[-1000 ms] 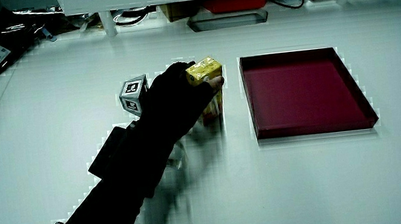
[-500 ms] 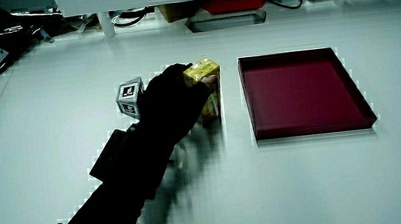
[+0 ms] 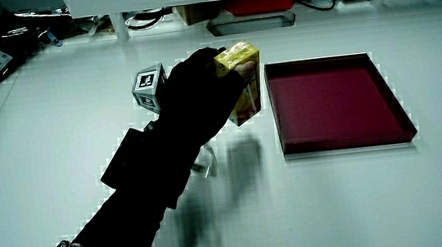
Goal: Pick ice redtea
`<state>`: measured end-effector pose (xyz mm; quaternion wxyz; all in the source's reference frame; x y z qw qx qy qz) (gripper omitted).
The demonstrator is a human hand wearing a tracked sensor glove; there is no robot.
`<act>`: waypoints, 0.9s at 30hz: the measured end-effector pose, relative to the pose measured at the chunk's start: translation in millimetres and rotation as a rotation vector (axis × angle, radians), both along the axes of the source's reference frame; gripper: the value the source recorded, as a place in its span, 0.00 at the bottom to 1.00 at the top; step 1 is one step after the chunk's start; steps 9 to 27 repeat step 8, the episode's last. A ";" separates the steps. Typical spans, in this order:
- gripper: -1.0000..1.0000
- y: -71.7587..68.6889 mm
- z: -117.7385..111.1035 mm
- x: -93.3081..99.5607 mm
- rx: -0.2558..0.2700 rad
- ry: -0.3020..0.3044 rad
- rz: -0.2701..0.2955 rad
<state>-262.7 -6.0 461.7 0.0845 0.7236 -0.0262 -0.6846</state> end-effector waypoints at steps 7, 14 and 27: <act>1.00 -17.8 -12.4 25.1 0.010 -0.029 0.082; 1.00 -21.2 -4.1 22.5 -0.008 -0.085 0.086; 1.00 -21.2 -4.1 22.5 -0.008 -0.085 0.086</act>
